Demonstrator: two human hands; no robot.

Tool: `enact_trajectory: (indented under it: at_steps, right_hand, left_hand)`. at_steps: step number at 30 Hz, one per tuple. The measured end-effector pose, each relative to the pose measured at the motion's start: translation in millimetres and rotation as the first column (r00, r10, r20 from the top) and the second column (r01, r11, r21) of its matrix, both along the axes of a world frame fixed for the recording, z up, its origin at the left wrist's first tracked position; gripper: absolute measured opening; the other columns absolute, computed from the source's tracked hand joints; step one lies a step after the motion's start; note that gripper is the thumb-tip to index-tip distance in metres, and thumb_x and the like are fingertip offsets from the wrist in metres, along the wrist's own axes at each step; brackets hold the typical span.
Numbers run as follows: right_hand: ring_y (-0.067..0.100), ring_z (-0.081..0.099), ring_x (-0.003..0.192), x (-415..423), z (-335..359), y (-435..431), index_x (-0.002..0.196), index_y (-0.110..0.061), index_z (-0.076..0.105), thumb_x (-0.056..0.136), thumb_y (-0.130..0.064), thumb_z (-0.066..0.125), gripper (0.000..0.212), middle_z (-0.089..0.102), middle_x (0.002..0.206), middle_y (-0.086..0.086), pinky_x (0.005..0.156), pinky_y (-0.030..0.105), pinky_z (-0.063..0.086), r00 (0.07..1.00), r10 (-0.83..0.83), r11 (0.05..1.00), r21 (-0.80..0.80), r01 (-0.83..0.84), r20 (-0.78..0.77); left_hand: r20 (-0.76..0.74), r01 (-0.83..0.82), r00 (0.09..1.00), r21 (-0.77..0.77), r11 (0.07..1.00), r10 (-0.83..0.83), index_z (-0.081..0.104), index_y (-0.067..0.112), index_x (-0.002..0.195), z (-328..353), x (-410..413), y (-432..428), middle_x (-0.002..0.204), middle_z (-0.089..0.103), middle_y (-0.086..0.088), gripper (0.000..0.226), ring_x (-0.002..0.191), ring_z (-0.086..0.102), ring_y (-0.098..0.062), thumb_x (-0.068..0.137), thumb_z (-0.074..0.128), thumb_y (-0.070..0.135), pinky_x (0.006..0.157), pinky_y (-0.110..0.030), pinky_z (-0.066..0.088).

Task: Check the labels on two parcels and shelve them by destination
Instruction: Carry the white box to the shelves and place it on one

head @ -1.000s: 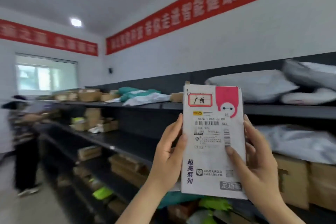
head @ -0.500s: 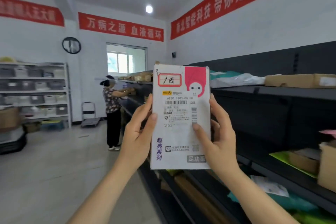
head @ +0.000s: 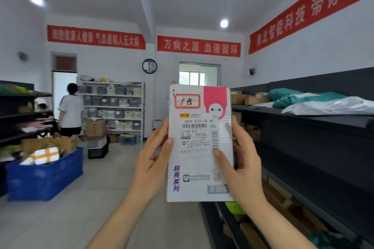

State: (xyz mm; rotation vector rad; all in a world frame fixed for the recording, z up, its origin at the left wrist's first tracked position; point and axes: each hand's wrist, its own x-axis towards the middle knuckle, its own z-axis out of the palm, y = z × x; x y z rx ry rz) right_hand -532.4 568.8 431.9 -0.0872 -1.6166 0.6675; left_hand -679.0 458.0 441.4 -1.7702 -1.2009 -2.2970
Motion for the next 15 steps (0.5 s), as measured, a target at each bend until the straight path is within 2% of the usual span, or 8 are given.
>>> enact_trajectory:
  at_steps: [3, 6, 9, 10, 13, 15]
  right_hand:
    - [0.002, 0.06, 0.118, 9, -1, 13, 0.144, -0.026, 0.042, 0.079, -0.045, 0.064, 0.071, 0.053, 0.136, -0.022, 0.087, 0.03, 0.059, 0.998, 0.062, 0.998, 0.0, -0.062, -0.003]
    - [-0.001, 0.06, 0.115, 19, -6, 28, 0.146, -0.023, 0.042, 0.081, -0.041, 0.065, 0.072, 0.054, 0.134, -0.019, 0.086, 0.028, 0.059, 0.996, 0.093, 0.995, -0.03, -0.093, -0.016]
    - [0.007, 0.061, 0.117, 25, -10, 41, 0.146, -0.02, 0.042, 0.082, -0.039, 0.066, 0.071, 0.054, 0.137, -0.009, 0.086, 0.028, 0.058, 0.989, 0.145, 0.988, -0.046, -0.146, -0.033]
    - [0.007, 0.061, 0.118, 25, -11, 44, 0.146, -0.02, 0.043, 0.082, -0.038, 0.067, 0.07, 0.055, 0.136, -0.01, 0.085, 0.026, 0.058, 0.986, 0.163, 0.985, -0.058, -0.165, -0.034]
    - [-0.001, 0.059, 0.117, 21, -14, 51, 0.143, -0.023, 0.043, 0.082, -0.033, 0.068, 0.067, 0.055, 0.13, -0.032, 0.084, 0.018, 0.055, 0.979, 0.203, 0.977, -0.068, -0.204, -0.028]
    - [0.003, 0.059, 0.119, 15, -15, 56, 0.143, -0.028, 0.043, 0.081, -0.041, 0.066, 0.067, 0.055, 0.134, -0.026, 0.087, 0.021, 0.056, 0.979, 0.205, 0.976, -0.069, -0.206, -0.017]
  left_hand:
    - [0.025, -0.039, 0.999, -0.028, 0.999, 0.04, 0.055, 0.061, 0.119, -1, 17, 4, 0.141, 0.053, 0.012, 0.043, 0.129, 0.052, -0.011, 0.091, 0.051, 0.03, 0.095, -0.034, 0.054]
    - [0.023, -0.091, 0.995, -0.03, 0.995, 0.092, 0.057, 0.063, 0.116, -3, 34, 12, 0.136, 0.057, 0.015, 0.039, 0.125, 0.056, -0.011, 0.094, 0.052, 0.031, 0.093, -0.031, 0.055]
    - [0.022, -0.15, 0.988, -0.053, 0.987, 0.152, 0.056, 0.061, 0.117, -7, 45, 21, 0.137, 0.056, 0.018, 0.041, 0.128, 0.053, -0.007, 0.092, 0.049, 0.03, 0.098, -0.032, 0.051]
    - [0.026, -0.16, 0.986, -0.057, 0.985, 0.162, 0.055, 0.06, 0.118, -8, 46, 23, 0.135, 0.056, 0.024, 0.041, 0.127, 0.052, -0.003, 0.091, 0.048, 0.029, 0.098, -0.029, 0.05]
    - [0.044, -0.175, 0.983, -0.076, 0.982, 0.179, 0.051, 0.048, 0.123, -9, 46, 29, 0.125, 0.057, 0.037, 0.035, 0.125, 0.051, 0.004, 0.093, 0.048, 0.031, 0.095, -0.019, 0.049]
    - [0.053, -0.18, 0.981, -0.082, 0.98, 0.185, 0.049, 0.045, 0.125, -9, 41, 31, 0.12, 0.058, 0.039, 0.033, 0.124, 0.051, 0.005, 0.094, 0.049, 0.034, 0.095, -0.017, 0.048]
